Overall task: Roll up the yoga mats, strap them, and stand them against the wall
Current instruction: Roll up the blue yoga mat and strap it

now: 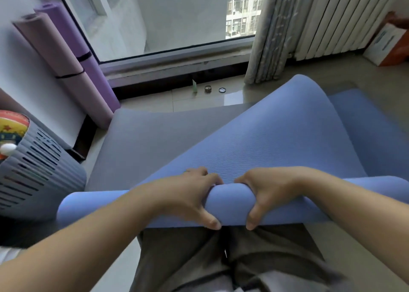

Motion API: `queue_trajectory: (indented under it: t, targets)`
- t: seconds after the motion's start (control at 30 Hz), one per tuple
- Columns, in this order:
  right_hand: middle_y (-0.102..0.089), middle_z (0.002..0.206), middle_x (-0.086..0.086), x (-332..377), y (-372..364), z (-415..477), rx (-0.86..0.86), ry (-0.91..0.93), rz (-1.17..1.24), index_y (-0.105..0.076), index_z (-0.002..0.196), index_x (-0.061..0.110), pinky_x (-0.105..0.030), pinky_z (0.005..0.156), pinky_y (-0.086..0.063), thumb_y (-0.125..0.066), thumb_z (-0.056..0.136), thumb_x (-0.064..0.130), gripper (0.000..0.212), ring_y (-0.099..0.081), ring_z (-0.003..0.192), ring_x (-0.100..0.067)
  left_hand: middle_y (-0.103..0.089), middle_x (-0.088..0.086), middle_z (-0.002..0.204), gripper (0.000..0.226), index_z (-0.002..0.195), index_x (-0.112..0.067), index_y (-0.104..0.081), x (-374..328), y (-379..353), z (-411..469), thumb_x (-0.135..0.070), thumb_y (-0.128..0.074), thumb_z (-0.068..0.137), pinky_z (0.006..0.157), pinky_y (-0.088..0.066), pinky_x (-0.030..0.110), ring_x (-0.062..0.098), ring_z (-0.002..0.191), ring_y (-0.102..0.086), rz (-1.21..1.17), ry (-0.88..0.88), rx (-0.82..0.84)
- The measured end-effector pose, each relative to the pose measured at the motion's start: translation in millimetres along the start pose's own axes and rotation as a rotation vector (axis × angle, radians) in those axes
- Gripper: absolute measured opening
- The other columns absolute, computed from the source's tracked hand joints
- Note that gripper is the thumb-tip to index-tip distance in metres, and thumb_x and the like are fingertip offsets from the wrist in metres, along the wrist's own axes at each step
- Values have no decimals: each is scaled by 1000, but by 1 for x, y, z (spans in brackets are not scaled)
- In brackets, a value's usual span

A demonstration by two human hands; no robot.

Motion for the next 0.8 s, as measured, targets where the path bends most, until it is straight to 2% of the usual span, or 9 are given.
queue_trajectory:
  t: [0.1,0.17,0.23,0.33,0.43,0.5,0.57,0.7,0.8]
  targets:
    - [-67,98,17,-1,-1,2,28,-14,35,-59,104,36,-29,84,-52,-84,61,45,50,-64,90,-4,-41,-6,119,71,134,-36,-28,-6,-14,-13,-52,-65,76,88,-43,36,19,110,-48,256,-5,-232]
    - [-66,97,16,1,-3,1,2,-22,-17,-57,103,35,-29,82,-51,-83,62,48,50,-62,90,-7,-44,-4,116,67,131,-34,-30,-8,-21,-11,-47,-64,74,86,-45,36,22,106,-51,294,10,-283]
    - [-60,101,13,3,-6,-7,-96,-51,-162,-53,108,33,-31,82,-48,-78,64,56,55,-56,95,-11,-47,-3,112,63,125,-31,-36,-4,-18,-5,-45,-67,71,82,-47,37,23,100,-54,243,-1,-243]
    - [-49,113,5,9,-17,-19,-485,-26,-583,-43,126,28,-38,83,-44,-66,61,66,79,-47,103,-21,-56,-7,107,57,114,-34,-43,7,-10,4,-45,-72,67,81,-49,37,19,95,-57,70,-38,-118]
    - [-57,93,0,5,-32,-17,-744,55,-625,-52,116,22,-38,59,-49,-70,45,53,80,-57,78,-24,-60,-16,106,52,104,-43,-42,13,2,13,-47,-76,66,86,-48,36,12,97,-58,-13,-21,53]
    - [-55,93,1,3,-28,-12,-700,31,-575,-52,113,23,-38,62,-48,-70,53,45,66,-56,79,-24,-56,-14,109,53,107,-43,-42,13,4,17,-48,-77,67,89,-47,36,13,100,-55,-20,2,74]
    - [-51,105,5,3,-18,-11,-556,-16,-486,-44,119,28,-36,74,-46,-65,65,46,61,-52,94,-22,-45,-8,116,65,122,-39,-40,9,3,15,-51,-74,68,91,-45,38,15,108,-46,86,14,-72]
    - [-55,110,10,-2,3,-2,-358,-30,-324,-42,119,32,-32,76,-46,-73,62,52,67,-55,99,-18,-40,-2,127,76,141,-35,-23,-6,-12,6,-42,-62,75,86,-39,36,24,112,-47,421,49,-414]
    - [-54,114,9,1,10,0,-328,-58,-349,-43,121,30,-32,80,-45,-74,63,54,70,-52,103,-17,-44,-2,119,73,136,-36,-27,0,-7,12,-41,-64,73,82,-41,34,24,107,-52,355,54,-412]
Point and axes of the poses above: each hand's wrist, its own z-axis towards the middle knuckle, its own y-axis out of the back of the hand, x = y × z, the point moved 4 cm from there along z, towards the middle knuckle
